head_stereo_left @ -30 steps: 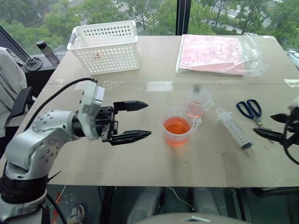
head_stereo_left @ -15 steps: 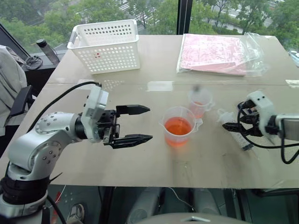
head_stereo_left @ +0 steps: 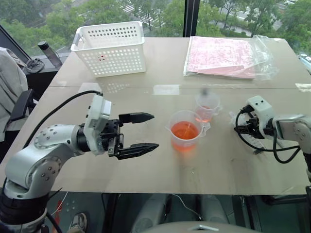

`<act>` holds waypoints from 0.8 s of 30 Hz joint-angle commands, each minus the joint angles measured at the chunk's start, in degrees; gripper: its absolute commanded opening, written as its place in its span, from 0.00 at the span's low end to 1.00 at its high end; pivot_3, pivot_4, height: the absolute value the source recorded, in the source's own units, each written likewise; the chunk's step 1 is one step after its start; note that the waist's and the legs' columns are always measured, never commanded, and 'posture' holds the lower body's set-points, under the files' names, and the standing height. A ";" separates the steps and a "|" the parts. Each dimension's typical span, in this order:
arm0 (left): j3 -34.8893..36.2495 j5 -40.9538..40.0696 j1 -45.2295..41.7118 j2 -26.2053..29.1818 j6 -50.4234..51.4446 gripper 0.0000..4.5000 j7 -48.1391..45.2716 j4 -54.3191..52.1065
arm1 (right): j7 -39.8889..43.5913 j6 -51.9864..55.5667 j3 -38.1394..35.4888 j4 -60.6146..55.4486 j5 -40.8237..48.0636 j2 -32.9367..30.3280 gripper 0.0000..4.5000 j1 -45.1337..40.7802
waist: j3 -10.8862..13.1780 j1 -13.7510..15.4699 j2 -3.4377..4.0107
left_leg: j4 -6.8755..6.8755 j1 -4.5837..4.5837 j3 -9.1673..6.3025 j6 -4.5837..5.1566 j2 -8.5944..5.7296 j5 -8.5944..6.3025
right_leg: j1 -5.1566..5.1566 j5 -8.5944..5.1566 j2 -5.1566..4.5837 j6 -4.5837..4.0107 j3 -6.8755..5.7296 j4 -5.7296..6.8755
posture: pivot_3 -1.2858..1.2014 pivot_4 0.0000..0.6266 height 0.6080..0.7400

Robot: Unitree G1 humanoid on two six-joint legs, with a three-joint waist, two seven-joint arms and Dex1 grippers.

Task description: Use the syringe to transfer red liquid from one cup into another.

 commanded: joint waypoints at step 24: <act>-0.16 5.96 -5.90 -0.19 -5.95 1.00 -3.88 8.99 | 17.57 -70.50 8.36 -8.37 -2.90 33.95 0.34 12.22 | 0.01 -0.65 0.09 | -0.06 0.13 0.23 -0.21 0.23 0.11 | -0.38 0.08 0.61 -0.09 0.34 0.52 | 0.52 0.24 1.00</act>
